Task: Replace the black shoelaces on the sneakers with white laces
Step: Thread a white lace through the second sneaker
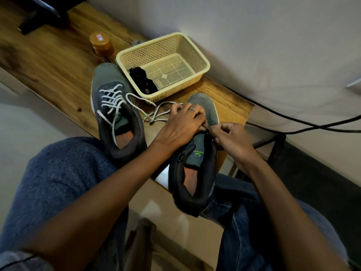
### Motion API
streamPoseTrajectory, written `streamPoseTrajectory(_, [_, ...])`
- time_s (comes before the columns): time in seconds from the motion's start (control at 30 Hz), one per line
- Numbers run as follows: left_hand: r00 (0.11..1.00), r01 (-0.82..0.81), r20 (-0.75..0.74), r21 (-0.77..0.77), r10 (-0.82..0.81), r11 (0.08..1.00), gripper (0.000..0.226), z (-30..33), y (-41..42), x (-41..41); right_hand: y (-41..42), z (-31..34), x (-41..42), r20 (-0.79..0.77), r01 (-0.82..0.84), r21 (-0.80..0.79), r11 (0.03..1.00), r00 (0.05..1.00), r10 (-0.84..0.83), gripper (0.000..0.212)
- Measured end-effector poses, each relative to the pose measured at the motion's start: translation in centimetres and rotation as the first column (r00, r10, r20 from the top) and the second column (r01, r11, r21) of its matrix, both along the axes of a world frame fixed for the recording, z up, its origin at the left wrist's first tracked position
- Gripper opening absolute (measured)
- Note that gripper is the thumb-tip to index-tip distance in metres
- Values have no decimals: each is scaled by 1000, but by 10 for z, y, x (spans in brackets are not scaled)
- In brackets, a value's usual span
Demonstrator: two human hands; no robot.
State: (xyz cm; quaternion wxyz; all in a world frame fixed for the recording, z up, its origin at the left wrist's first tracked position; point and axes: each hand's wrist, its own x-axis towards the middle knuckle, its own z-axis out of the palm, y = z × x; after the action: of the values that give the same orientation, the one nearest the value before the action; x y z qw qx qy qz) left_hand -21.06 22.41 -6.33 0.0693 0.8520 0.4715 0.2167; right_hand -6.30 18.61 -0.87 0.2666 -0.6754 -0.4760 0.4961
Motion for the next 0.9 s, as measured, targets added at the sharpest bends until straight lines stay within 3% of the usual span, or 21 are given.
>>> streamPoseTrajectory(0.07, [1000, -1, -28, -4, 1, 1000, 22, 3, 0, 1, 1, -1, 0, -70, 52, -34, 998, 996, -54, 19])
streamPoseTrajectory(0.17, [998, 0, -64, -29, -2, 1000, 31, 7, -2, 2, 3, -2, 0, -47, 22, -23, 999, 999, -23, 17])
streamPoseTrajectory(0.37, [999, -33, 16, -82, 34, 996, 15, 12, 0, 5, 5, -2, 0, -50, -20, -42, 999, 999, 18, 14])
streamPoseTrajectory(0.53, [996, -73, -66, -159, 64, 985, 23, 20, -1, 5, 6, -1, -4, -68, 75, -82, 994, 994, -81, 12])
streamPoseTrajectory(0.9, [997, -68, 20, -202, 74, 977, 24, 26, -2, 2, 12, 1, -6, -61, 109, -122, 987, 991, -117, 13])
